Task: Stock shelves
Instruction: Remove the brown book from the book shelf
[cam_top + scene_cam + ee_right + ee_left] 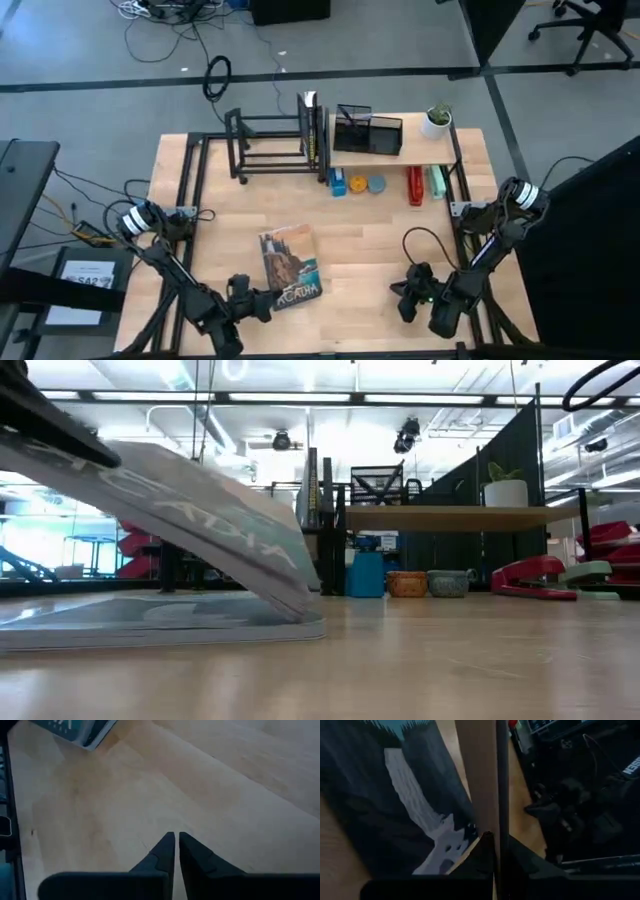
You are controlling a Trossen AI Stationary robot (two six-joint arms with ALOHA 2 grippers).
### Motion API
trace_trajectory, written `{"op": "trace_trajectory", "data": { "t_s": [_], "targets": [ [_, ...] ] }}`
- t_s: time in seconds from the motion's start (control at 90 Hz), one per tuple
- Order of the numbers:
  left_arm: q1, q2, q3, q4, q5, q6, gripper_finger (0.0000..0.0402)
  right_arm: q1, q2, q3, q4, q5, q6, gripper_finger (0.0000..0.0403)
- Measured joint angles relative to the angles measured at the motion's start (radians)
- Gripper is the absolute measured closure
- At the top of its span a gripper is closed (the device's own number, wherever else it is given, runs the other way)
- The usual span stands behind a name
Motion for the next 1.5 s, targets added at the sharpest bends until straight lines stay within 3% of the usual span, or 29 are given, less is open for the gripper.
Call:
{"op": "trace_trajectory", "data": {
  "t_s": [0.211,0.589,1.5],
  "targets": [
    [0.007,0.057,0.0,0.007,0.055,-0.093,0.0392,0.0,0.0,0.0,0.0,0.002,0.0,0.0403],
    [0.017,0.073,0.002,0.007,0.075,-0.101,0.0314,0.0,0.0,0.0,-0.002,0.016,-0.008,0.0403],
    [0.009,0.076,-0.001,0.061,0.078,-0.033,0.0252,0.0,0.0,0.0,-0.001,0.017,-0.009,0.0402]
  ]
}}
